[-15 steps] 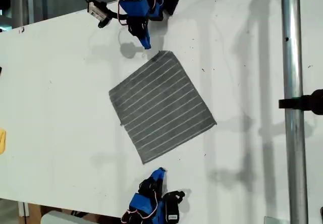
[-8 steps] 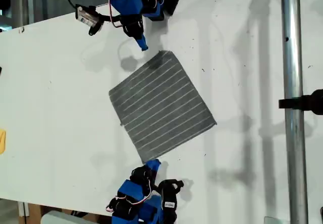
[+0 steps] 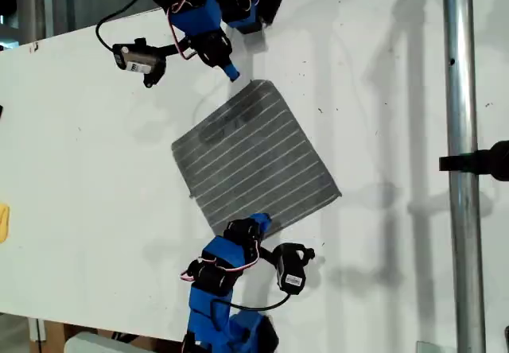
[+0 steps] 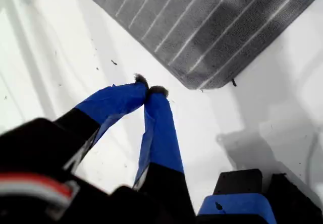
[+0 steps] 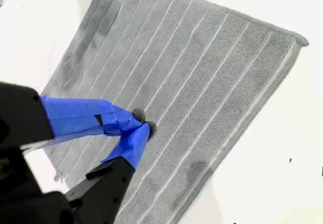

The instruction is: Grasp corners of a towel and fold twice.

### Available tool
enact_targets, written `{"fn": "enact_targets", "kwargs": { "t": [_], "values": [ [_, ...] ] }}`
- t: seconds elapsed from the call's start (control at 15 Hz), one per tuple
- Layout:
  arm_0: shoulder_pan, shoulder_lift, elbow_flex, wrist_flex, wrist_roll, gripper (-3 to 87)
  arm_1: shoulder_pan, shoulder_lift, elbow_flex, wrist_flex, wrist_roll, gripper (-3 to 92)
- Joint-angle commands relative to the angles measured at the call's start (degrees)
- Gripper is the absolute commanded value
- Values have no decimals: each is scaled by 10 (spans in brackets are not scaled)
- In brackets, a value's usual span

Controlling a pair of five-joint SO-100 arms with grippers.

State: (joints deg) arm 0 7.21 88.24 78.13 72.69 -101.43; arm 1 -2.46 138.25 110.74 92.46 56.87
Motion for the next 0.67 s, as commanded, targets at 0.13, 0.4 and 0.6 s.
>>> {"fn": "enact_targets", "kwargs": {
  "t": [0.13, 0.4, 0.6],
  "values": [
    [27, -105, -210, 62, -4, -29, -3, -20, -22, 39, -25, 149],
    [39, -108, -222, 65, 3, -29, -6, -114, -54, 71, -58, 342],
    [50, -109, -222, 67, 0, -29, -27, -200, -31, 38, -54, 356]
  ]
}}
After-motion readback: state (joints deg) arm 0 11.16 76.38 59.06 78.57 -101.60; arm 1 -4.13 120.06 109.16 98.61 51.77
